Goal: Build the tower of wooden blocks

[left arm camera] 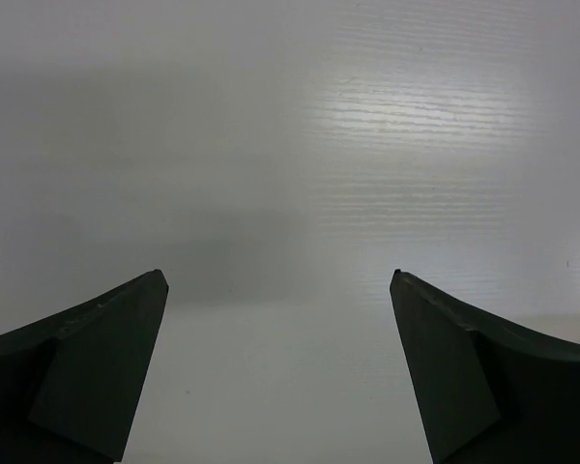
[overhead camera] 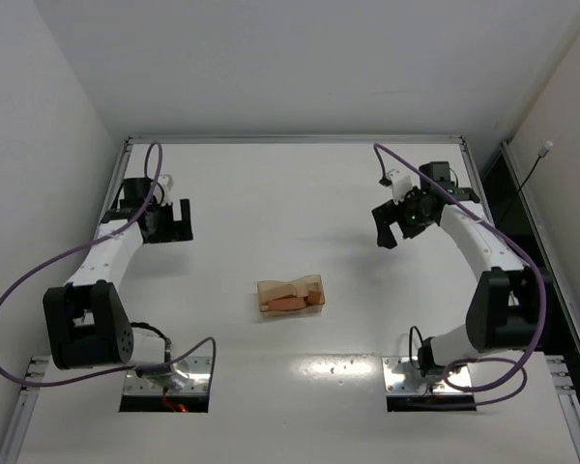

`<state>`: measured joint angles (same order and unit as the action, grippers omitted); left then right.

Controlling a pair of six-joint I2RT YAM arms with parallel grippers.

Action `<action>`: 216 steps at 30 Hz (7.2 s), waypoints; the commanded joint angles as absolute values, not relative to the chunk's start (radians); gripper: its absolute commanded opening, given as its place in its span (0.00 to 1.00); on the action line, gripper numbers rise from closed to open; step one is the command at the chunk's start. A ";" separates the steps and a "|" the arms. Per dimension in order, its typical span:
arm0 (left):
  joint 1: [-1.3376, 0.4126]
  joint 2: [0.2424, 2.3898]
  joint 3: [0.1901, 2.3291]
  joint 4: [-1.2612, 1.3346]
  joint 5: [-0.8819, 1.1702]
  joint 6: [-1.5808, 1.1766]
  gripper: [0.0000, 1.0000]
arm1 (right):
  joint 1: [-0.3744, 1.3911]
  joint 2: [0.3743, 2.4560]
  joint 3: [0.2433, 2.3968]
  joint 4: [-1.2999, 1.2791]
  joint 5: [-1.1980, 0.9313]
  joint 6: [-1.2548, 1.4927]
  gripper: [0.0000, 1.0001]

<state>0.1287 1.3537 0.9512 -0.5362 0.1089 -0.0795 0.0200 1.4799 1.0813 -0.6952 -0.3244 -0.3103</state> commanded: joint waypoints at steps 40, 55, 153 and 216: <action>0.133 1.512 1.146 -0.634 0.117 -0.025 1.00 | 0.684 1.770 1.399 -0.942 -0.480 -0.738 0.39; 0.133 1.554 1.186 -0.652 0.126 -0.015 1.00 | 0.693 1.879 1.410 -0.871 -0.433 -0.738 0.40; 0.331 1.536 1.195 -0.656 0.175 -0.100 1.00 | 1.172 2.082 0.616 1.801 1.226 -1.701 0.00; 0.353 1.465 1.235 -0.706 0.278 -0.057 1.00 | 1.093 1.932 1.642 -0.678 0.889 -0.112 0.00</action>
<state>0.3485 1.5028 1.1824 -0.6754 0.2878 -0.0772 1.1465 1.8996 1.2495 0.3279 1.2201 -0.9131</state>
